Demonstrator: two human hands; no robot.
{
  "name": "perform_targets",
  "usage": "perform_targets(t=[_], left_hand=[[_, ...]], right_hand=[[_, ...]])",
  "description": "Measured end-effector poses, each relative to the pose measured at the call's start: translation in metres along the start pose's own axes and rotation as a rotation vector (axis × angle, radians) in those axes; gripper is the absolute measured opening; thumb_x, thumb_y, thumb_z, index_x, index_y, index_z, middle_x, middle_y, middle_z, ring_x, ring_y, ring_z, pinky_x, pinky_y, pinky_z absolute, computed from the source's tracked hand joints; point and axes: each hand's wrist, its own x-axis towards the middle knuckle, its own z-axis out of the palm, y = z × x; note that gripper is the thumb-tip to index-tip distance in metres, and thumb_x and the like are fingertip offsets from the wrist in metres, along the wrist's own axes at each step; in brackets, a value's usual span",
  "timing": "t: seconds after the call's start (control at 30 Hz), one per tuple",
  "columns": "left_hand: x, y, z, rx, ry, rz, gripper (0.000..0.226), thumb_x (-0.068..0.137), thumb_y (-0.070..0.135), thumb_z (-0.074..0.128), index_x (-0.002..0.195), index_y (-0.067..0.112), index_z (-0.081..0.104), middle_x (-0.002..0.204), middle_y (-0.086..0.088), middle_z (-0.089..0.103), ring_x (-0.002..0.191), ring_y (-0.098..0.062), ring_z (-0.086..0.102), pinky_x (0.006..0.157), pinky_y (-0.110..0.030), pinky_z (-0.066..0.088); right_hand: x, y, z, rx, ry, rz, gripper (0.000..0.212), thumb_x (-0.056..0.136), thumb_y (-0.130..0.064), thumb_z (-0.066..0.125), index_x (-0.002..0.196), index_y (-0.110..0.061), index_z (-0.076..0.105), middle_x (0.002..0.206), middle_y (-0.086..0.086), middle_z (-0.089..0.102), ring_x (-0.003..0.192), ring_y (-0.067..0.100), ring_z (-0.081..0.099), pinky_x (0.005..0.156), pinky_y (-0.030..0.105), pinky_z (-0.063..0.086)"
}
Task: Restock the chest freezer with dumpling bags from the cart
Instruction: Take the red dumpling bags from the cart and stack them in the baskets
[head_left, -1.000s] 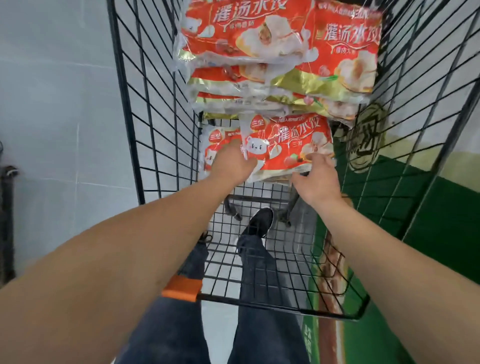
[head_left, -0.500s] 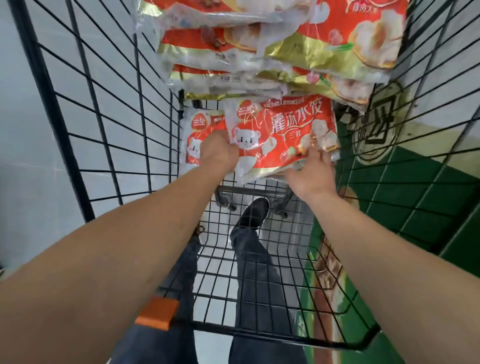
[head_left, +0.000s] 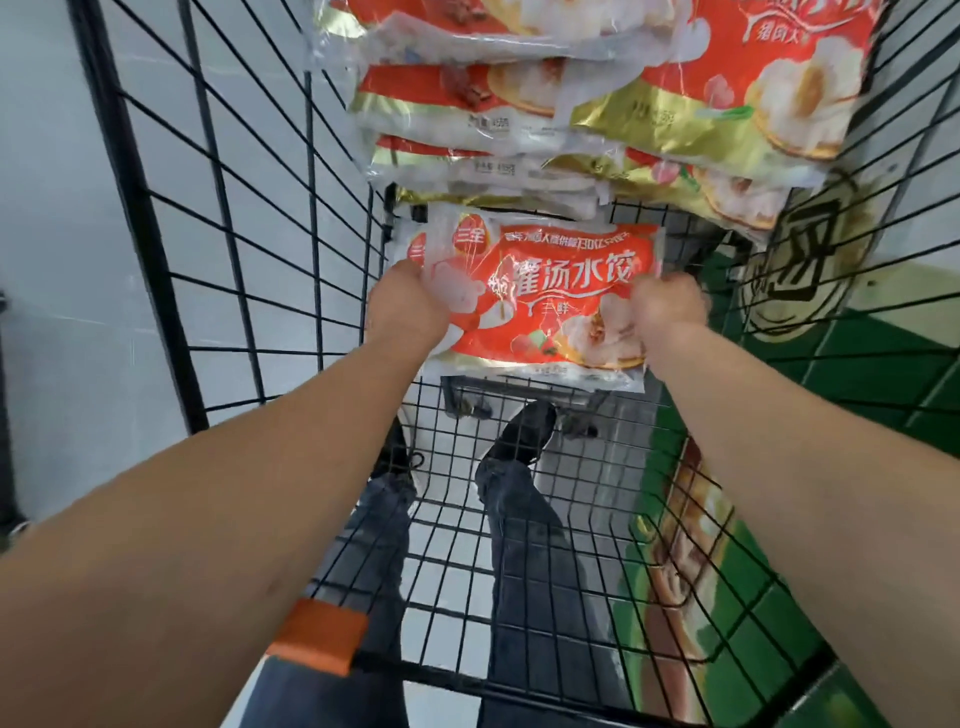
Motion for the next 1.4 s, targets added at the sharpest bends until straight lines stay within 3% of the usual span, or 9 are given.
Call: perform_targets(t=[0.13,0.2,0.27,0.47,0.67,0.8,1.1,1.3,1.4], left_hand=[[0.005,0.001,-0.001,-0.146,-0.018,-0.061,0.015,0.093,0.007,0.052,0.101,0.008,0.065,0.096,-0.008,0.062,0.090,-0.025,0.058,0.074,-0.029,0.042],[0.006,0.002,0.001,-0.255,-0.031,-0.097,0.008,0.090,0.013,0.056,0.083,0.015,0.059,0.081,-0.005,0.056,0.077,-0.021,0.052,0.067,-0.028,0.040],[0.005,0.003,0.000,-0.298,-0.041,-0.098,0.021,0.088,0.016,0.058,0.069,0.017,0.050,0.069,-0.002,0.053,0.072,-0.023,0.052,0.062,-0.027,0.039],[-0.025,0.012,-0.028,-0.331,-0.047,-0.008,0.017,0.089,0.021,0.062,0.074,0.018,0.055,0.089,-0.011,0.066,0.097,-0.033,0.066,0.081,-0.038,0.055],[-0.068,0.010,-0.085,-0.263,-0.052,0.231,0.017,0.088,0.021,0.066,0.074,0.015,0.059,0.075,-0.001,0.060,0.074,-0.022,0.057,0.064,-0.033,0.046],[-0.116,0.007,-0.130,-0.266,-0.075,0.379,0.012,0.089,0.023,0.067,0.081,0.014,0.069,0.083,-0.001,0.069,0.080,-0.021,0.062,0.074,-0.031,0.052],[-0.251,0.002,-0.183,-0.249,-0.216,0.672,0.016,0.085,0.013,0.062,0.084,0.000,0.072,0.080,-0.013,0.067,0.073,-0.025,0.057,0.066,-0.035,0.048],[-0.328,0.002,-0.168,-0.168,-0.285,0.836,0.012,0.081,0.012,0.062,0.079,0.004,0.071,0.081,-0.014,0.072,0.082,-0.033,0.068,0.072,-0.046,0.057],[-0.370,0.007,-0.153,-0.134,-0.307,0.919,0.013,0.080,0.015,0.063,0.069,0.009,0.067,0.080,-0.011,0.071,0.083,-0.031,0.067,0.074,-0.044,0.058]], right_hand=[[0.005,0.024,-0.001,0.322,-0.063,0.169,0.022,0.099,-0.024,0.045,0.083,-0.011,0.052,0.111,0.009,0.069,0.083,0.020,0.061,0.078,0.037,0.052],[-0.002,0.034,-0.003,0.354,-0.087,0.182,0.022,0.098,-0.015,0.046,0.076,-0.018,0.050,0.106,0.007,0.066,0.076,0.017,0.059,0.069,0.032,0.050],[-0.012,0.043,-0.004,0.379,-0.113,0.149,0.025,0.096,-0.006,0.050,0.075,-0.020,0.049,0.097,0.006,0.059,0.067,0.012,0.055,0.063,0.028,0.048],[-0.070,0.047,-0.017,0.494,0.087,0.076,0.027,0.093,-0.019,0.062,0.067,-0.023,0.061,0.087,0.002,0.075,0.082,0.023,0.070,0.069,0.037,0.056],[-0.161,0.053,-0.052,0.546,0.225,0.014,0.027,0.094,-0.023,0.061,0.067,-0.021,0.064,0.080,-0.003,0.074,0.087,0.024,0.072,0.080,0.045,0.061],[-0.242,0.070,-0.075,0.605,0.340,-0.053,0.022,0.093,-0.020,0.060,0.072,-0.021,0.068,0.082,-0.005,0.072,0.083,0.019,0.070,0.072,0.035,0.059],[-0.400,0.151,-0.108,0.873,0.560,0.006,0.020,0.094,-0.024,0.063,0.074,-0.025,0.067,0.090,-0.006,0.073,0.085,0.016,0.071,0.086,0.040,0.059],[-0.468,0.226,-0.130,1.021,0.720,0.072,0.015,0.090,-0.014,0.060,0.084,-0.020,0.072,0.087,-0.006,0.072,0.085,0.016,0.069,0.079,0.032,0.058],[-0.486,0.270,-0.139,1.102,0.803,0.095,0.026,0.084,-0.004,0.056,0.068,-0.018,0.071,0.074,-0.004,0.071,0.079,0.020,0.069,0.075,0.034,0.058]])
